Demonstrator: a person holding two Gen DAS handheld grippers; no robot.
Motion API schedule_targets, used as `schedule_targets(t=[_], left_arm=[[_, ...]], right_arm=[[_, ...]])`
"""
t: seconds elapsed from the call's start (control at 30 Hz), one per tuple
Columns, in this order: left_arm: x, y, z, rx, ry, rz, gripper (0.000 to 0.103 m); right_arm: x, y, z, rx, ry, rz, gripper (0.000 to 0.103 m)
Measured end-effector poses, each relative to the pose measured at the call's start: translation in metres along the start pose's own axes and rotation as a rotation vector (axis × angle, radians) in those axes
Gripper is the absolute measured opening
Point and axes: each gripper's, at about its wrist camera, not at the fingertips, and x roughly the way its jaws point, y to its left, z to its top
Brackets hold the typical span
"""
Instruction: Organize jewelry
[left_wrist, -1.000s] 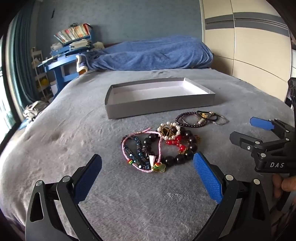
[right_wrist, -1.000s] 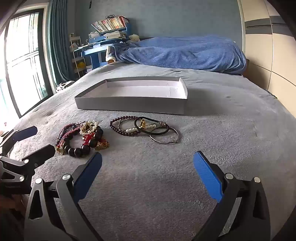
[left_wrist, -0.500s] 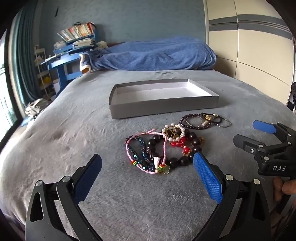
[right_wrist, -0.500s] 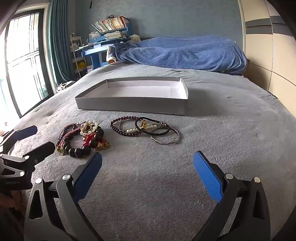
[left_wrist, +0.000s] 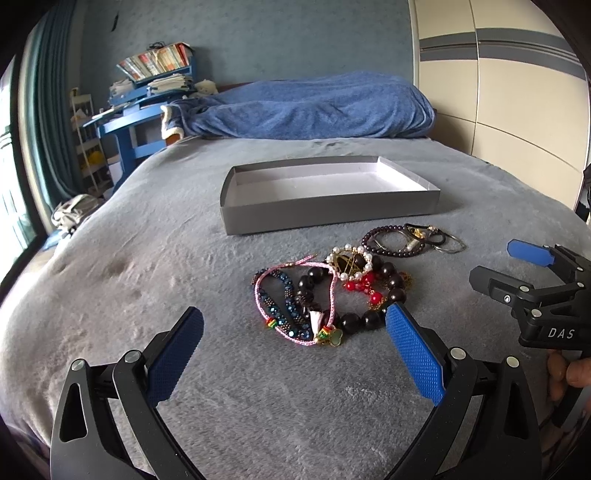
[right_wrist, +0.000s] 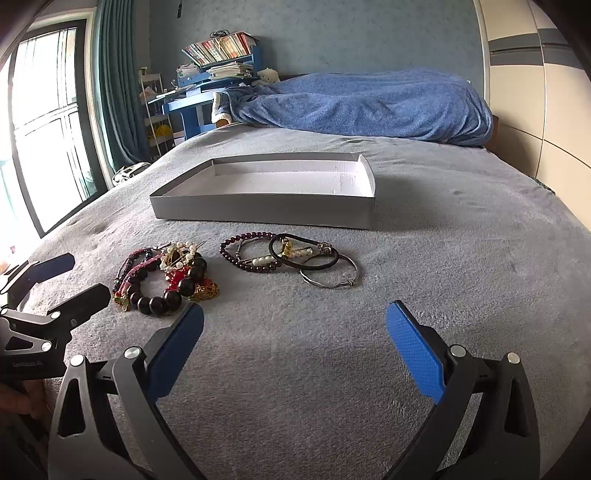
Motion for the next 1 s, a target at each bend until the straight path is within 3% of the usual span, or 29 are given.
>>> schedule_targets(t=[1.0], left_arm=[[0.003, 0.006, -0.001, -0.012, 0.006, 0.020, 0.098]], right_arm=[[0.007, 0.003, -0.002, 0.006, 0.014, 0.006, 0.098]])
